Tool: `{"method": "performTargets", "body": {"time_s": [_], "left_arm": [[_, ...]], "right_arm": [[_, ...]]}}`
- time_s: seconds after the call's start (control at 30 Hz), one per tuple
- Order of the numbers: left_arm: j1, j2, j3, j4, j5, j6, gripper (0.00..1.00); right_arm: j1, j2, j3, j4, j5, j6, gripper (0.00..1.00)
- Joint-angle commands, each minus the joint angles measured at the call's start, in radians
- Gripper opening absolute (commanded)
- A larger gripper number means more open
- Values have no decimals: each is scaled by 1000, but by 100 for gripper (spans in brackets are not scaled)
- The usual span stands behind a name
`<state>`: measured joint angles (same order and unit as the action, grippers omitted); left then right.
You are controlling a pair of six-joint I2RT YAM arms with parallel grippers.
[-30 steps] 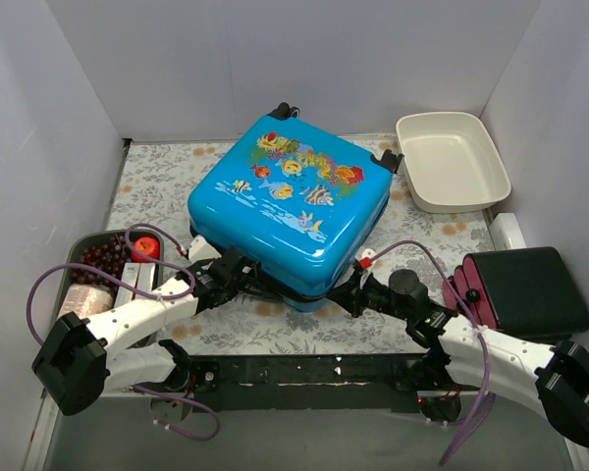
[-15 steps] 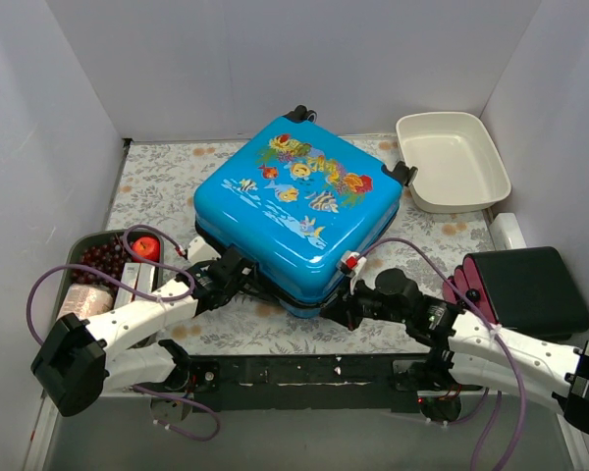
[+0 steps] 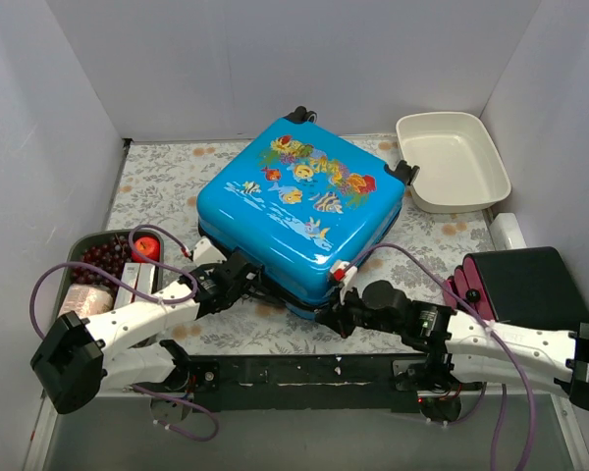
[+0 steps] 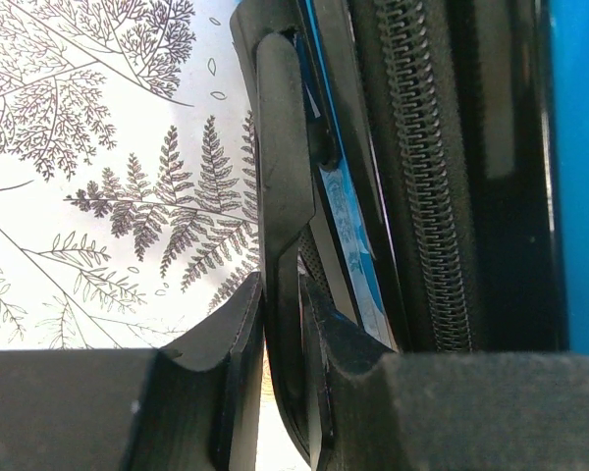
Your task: Open, take out, and arrange the luggage
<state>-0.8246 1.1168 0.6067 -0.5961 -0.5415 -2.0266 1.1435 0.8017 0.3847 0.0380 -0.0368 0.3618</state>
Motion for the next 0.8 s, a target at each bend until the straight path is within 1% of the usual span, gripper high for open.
{"method": "performTargets", "body": {"time_s": [0.0, 0.03, 0.1, 0.13, 0.2, 0.23, 0.27, 0.3, 0.33, 0.37, 0.4, 0.43, 0.47, 0.5, 0.53, 0.6, 0.63, 0.7, 0.77], "left_arm": [[-106, 8, -13, 27, 121, -162, 0], [-117, 18, -12, 36, 124, -165, 0], [-139, 31, -7, 51, 133, -175, 0], [-157, 35, -5, 58, 138, -182, 0], [-175, 40, -8, 64, 140, -196, 0], [-191, 34, -15, 61, 140, -201, 0], [-197, 8, -24, 62, 143, -214, 0], [-203, -15, -34, 58, 144, -222, 0], [-214, -38, -68, 50, 152, -239, 0], [-219, -64, -87, 39, 152, -277, 0], [-223, -124, -111, 0, 150, -311, 0], [-229, -150, -151, -20, 144, -337, 0], [-232, -182, -174, -39, 144, -357, 0], [-234, -228, -192, -63, 149, -397, 0], [-235, -251, -208, -65, 153, -400, 0], [-242, -276, -235, -77, 170, -412, 0], [-246, -287, -240, -76, 172, -414, 0], [-264, -276, -243, -64, 173, -417, 0], [-281, -230, -232, -45, 173, -414, 0]], "right_arm": [[197, 69, 112, 161, 167, -15, 1], [266, 88, 126, 177, 278, -14, 1], [321, 169, 169, 232, 377, 12, 1], [353, 201, 183, 246, 456, 31, 1], [367, 269, 238, 257, 520, 89, 1], [372, 333, 256, 246, 575, 100, 1], [372, 362, 285, 214, 619, 148, 1], [372, 408, 339, 126, 664, 175, 1], [372, 424, 368, 76, 745, 199, 1], [371, 432, 385, 33, 783, 222, 1], [364, 429, 393, -21, 805, 250, 1], [337, 418, 382, -27, 804, 262, 1], [309, 403, 364, -15, 770, 261, 1], [271, 369, 338, 40, 717, 255, 1], [189, 355, 279, 96, 595, 241, 1], [119, 335, 240, 157, 499, 203, 1], [64, 338, 238, 174, 438, 184, 1], [19, 369, 249, 174, 407, 131, 1], [-30, 389, 269, 163, 365, 85, 1]]}}
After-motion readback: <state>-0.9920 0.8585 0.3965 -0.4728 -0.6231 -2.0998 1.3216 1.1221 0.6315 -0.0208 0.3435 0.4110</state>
